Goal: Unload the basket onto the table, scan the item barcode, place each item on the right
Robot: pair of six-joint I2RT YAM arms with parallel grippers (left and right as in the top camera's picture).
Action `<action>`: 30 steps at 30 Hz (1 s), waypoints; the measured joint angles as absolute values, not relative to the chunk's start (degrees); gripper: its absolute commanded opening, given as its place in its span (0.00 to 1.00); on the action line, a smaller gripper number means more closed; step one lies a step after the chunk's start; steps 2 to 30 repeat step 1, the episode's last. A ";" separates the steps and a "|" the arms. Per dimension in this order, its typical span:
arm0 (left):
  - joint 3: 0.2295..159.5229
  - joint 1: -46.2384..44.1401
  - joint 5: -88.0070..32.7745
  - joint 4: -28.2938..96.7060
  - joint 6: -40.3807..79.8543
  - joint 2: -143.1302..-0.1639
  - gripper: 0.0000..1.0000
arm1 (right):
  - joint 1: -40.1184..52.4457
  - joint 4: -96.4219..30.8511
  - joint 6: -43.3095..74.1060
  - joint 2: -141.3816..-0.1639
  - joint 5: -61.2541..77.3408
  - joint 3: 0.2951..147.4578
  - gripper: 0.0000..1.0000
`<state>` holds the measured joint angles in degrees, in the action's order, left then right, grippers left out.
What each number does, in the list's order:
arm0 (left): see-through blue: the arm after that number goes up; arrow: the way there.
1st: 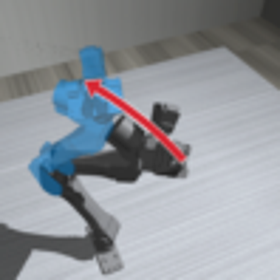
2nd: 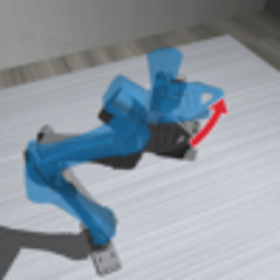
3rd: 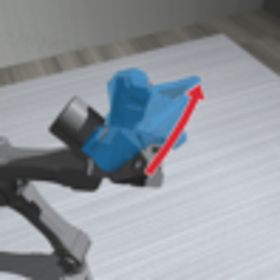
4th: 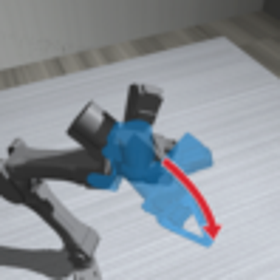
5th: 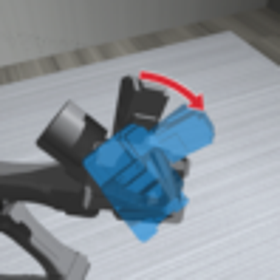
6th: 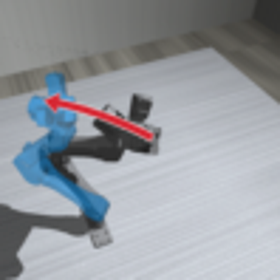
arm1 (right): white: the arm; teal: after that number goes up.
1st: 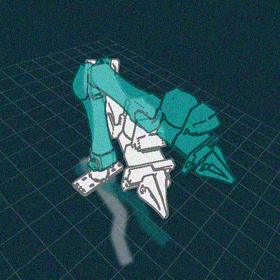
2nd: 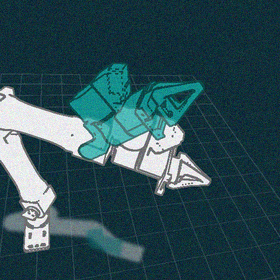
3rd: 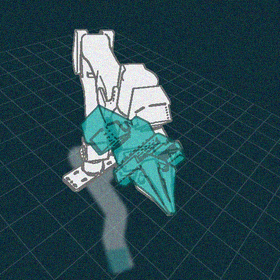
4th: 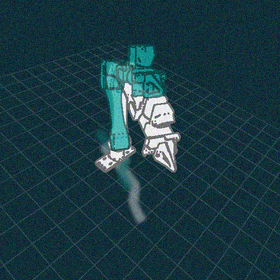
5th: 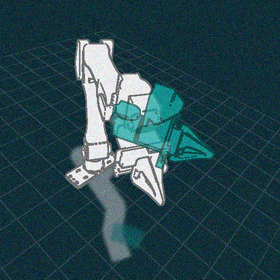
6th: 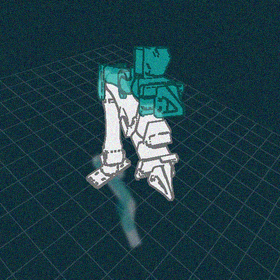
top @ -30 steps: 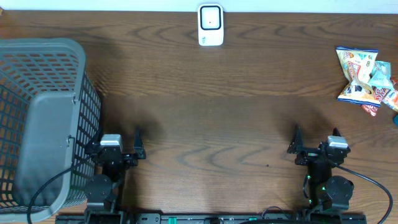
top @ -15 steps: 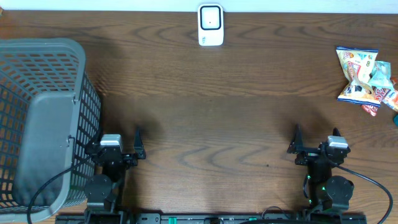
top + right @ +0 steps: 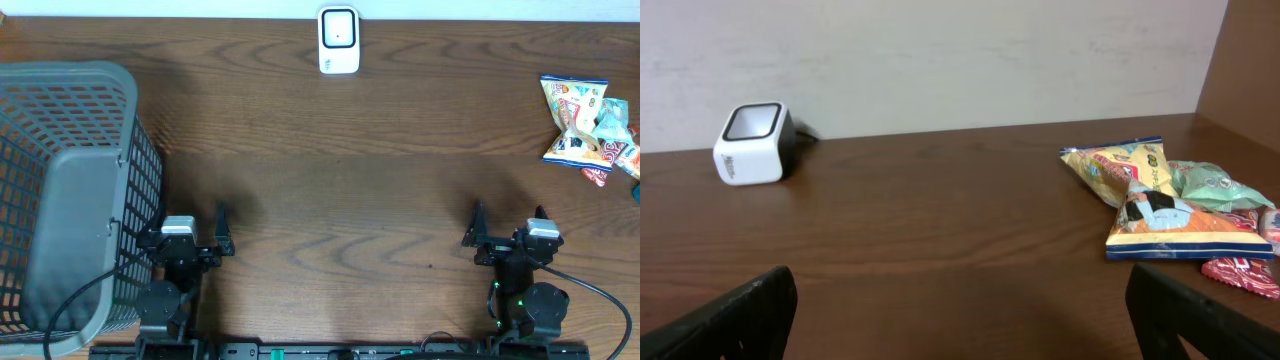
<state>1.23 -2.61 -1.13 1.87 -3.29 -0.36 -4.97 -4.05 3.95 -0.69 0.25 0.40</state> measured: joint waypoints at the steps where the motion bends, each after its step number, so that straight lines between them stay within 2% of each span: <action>1: 1.23 -2.61 -1.13 1.87 -3.29 -0.36 0.98 | -4.95 -4.05 3.95 -0.69 0.25 0.40 0.99; 30: 1.23 -2.61 -1.13 1.87 -3.29 -0.36 0.98 | -4.95 -4.05 3.95 -0.69 0.25 0.40 0.99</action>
